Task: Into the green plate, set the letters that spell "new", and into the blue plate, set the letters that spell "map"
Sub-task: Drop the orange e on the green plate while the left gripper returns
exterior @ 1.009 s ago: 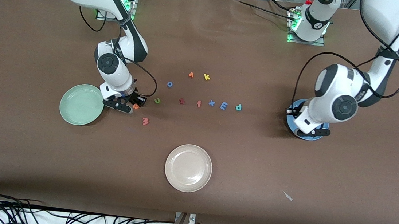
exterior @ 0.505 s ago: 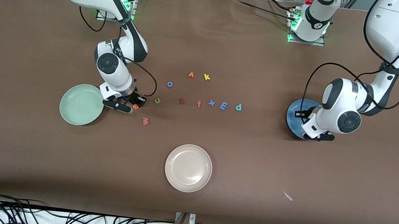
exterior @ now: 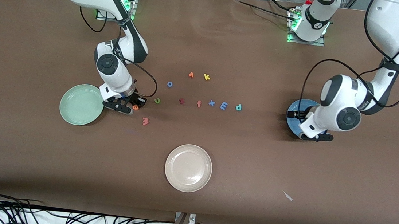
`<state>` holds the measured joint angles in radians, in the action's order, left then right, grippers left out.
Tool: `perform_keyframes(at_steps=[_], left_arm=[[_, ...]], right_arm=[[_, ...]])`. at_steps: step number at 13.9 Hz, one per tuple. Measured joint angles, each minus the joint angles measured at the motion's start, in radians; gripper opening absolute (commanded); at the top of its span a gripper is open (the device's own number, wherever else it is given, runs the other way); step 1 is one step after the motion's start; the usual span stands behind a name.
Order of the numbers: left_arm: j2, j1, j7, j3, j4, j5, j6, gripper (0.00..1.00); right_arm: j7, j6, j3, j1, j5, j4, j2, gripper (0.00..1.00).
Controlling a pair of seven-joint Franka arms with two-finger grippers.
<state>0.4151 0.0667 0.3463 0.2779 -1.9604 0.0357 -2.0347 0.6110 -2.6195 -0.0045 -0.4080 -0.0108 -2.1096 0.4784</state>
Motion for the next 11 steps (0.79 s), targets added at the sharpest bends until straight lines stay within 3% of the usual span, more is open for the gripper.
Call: perform_keyframes(at_steps=[3, 5, 9, 11], left_arm=[[-0.010, -0.011, 0.234, 0.140, -0.002, -0.001, -0.028, 0.93], [0.008, -0.035, 0.352, 0.193, -0.012, -0.001, -0.126, 0.93], [0.097, -0.150, 0.502, 0.198, -0.024, 0.008, -0.335, 0.92], [0.142, -0.181, 0.563, 0.196, -0.024, 0.071, -0.384, 0.91]], right_arm=[[-0.094, 0.101, -0.043, 0.000, 0.000, 0.047, -0.016, 0.28], [-0.191, 0.165, -0.092, 0.002, 0.000, 0.052, -0.042, 0.28], [-0.363, 0.234, -0.174, 0.004, 0.000, 0.030, -0.101, 0.28], [-0.477, 0.236, -0.234, 0.005, 0.000, 0.006, -0.118, 0.28]])
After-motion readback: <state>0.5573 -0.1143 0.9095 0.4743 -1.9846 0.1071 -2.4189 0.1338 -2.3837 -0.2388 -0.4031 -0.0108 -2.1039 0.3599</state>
